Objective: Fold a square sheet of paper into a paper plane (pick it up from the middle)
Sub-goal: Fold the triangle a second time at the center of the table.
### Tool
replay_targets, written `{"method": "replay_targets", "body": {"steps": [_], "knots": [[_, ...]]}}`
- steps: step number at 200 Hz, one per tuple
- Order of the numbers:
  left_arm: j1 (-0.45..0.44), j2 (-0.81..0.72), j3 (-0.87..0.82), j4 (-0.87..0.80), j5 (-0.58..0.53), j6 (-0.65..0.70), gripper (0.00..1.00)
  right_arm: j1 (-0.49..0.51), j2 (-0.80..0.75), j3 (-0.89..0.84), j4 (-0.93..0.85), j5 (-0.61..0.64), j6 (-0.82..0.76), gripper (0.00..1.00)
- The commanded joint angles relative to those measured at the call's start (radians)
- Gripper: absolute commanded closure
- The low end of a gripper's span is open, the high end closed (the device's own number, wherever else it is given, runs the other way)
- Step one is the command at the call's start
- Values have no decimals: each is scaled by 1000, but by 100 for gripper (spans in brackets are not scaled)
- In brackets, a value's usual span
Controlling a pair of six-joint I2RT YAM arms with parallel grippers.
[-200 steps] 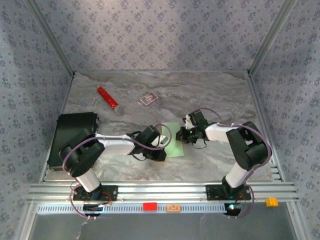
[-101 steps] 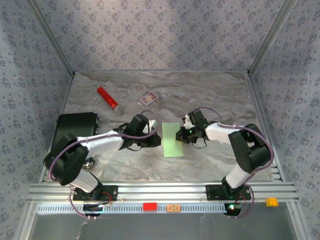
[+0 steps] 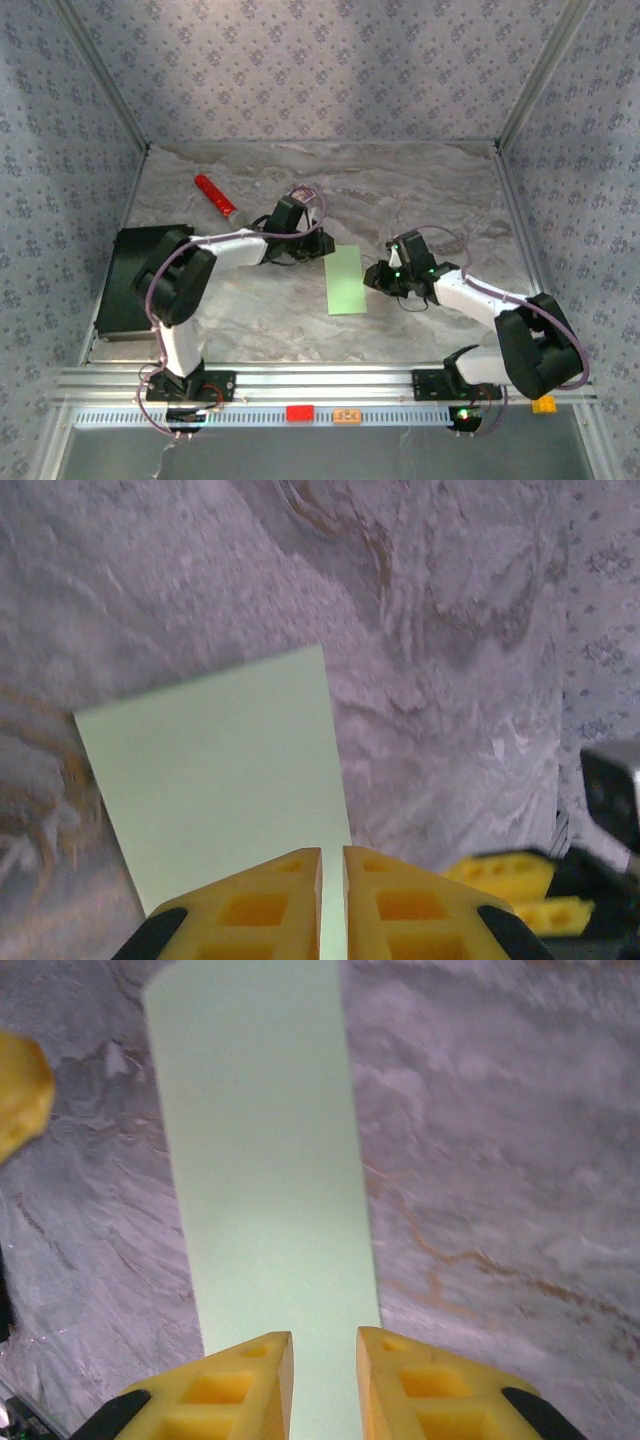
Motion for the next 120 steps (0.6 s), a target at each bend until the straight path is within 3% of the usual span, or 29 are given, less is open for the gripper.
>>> {"method": "replay_targets", "body": {"steps": [1, 51, 120], "knots": [[18, 65, 82, -20, 35, -8, 87, 17, -16, -23, 12, 5, 62, 74], [25, 160, 175, -95, 10, 30, 87, 42, -16, -63, 30, -16, 93, 73], [30, 226, 93, -63, 13, 48, 88, 88, -42, -121, 56, -38, 158, 67]]}}
